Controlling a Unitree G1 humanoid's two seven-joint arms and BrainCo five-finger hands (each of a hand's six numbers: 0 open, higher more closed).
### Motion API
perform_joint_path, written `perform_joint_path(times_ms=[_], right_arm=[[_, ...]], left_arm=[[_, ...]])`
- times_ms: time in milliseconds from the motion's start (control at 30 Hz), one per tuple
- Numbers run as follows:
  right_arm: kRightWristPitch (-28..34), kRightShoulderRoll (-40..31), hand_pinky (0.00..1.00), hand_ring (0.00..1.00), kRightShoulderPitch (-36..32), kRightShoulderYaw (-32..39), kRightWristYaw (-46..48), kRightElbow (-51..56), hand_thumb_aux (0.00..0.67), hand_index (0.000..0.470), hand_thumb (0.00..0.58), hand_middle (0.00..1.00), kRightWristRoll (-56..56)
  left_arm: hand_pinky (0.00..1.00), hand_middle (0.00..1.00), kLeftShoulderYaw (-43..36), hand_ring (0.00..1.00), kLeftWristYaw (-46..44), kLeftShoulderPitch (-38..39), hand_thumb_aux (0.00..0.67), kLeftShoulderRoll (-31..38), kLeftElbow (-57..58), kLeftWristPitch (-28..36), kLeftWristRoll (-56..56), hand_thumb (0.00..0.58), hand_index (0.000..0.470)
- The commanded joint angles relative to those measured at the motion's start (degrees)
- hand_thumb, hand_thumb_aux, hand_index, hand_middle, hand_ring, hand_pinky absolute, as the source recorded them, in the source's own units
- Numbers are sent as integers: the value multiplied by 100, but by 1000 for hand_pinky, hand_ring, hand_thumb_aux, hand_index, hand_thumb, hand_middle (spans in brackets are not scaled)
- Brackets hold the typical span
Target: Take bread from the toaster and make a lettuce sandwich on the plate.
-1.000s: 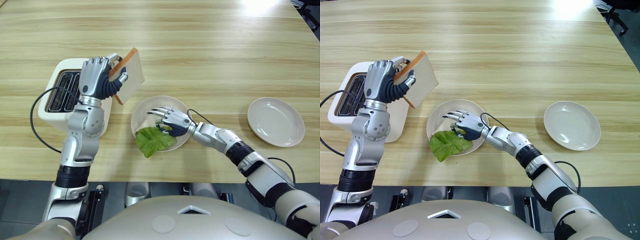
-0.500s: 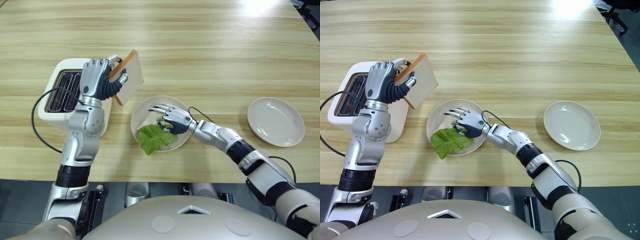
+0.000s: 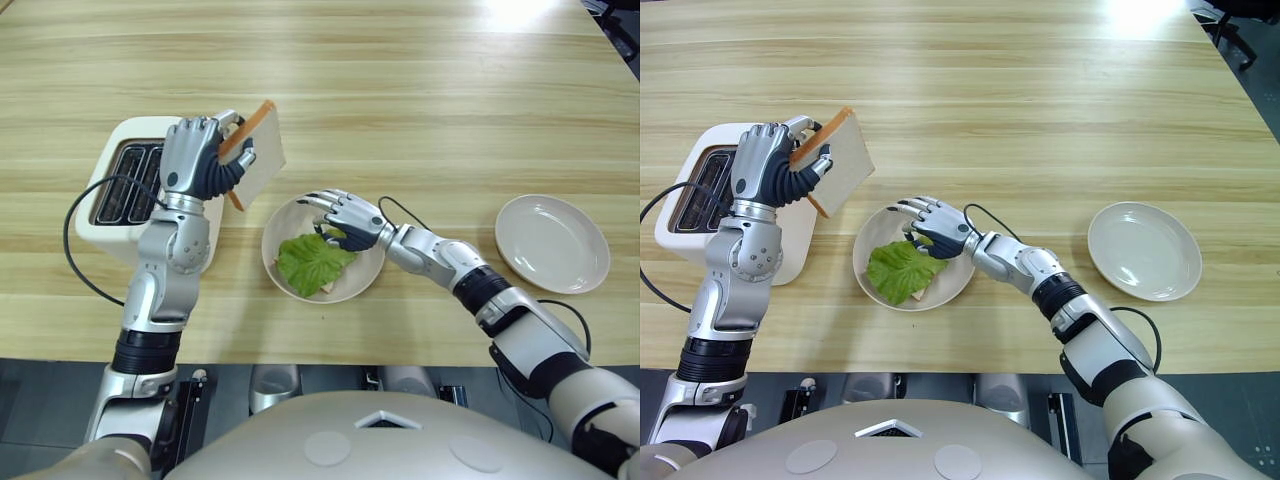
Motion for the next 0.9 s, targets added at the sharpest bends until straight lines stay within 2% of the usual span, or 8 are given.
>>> perform_joint_path(times_ms=[33,500,533,567,600,633,900], right_arm=[[11,52,0,0,-147,-25,-43,286,670,460,580,0,13],[-43,473,0,0,-630,236,-470,1612,670,460,580,0,-151],[-46,479,0,0,-629,251,-491,1626,612,420,576,0,-159],[-50,482,0,0,-629,260,-506,1631,612,420,576,0,-160],[-63,480,0,0,-626,256,-512,1622,399,274,485,0,-140],[-74,472,0,0,-624,251,-510,1602,0,0,0,0,-122],[-149,128,0,0,-578,14,-387,959,0,0,0,0,83]], left_arm=[[1000,1000,-60,1000,17,-25,536,31,102,8,49,557,368],[1000,1000,-130,1000,28,-79,523,12,198,2,52,552,359],[1000,1000,-131,1000,26,-81,525,13,206,2,54,553,361],[1000,1000,-131,1000,23,-80,525,11,209,2,56,553,361],[1000,1000,-135,1000,18,-79,528,4,213,-2,50,554,363],[1000,1000,-141,1000,16,-78,531,-3,214,-6,49,555,364],[1000,1000,-126,1000,42,-103,539,-3,300,-32,49,558,370]])
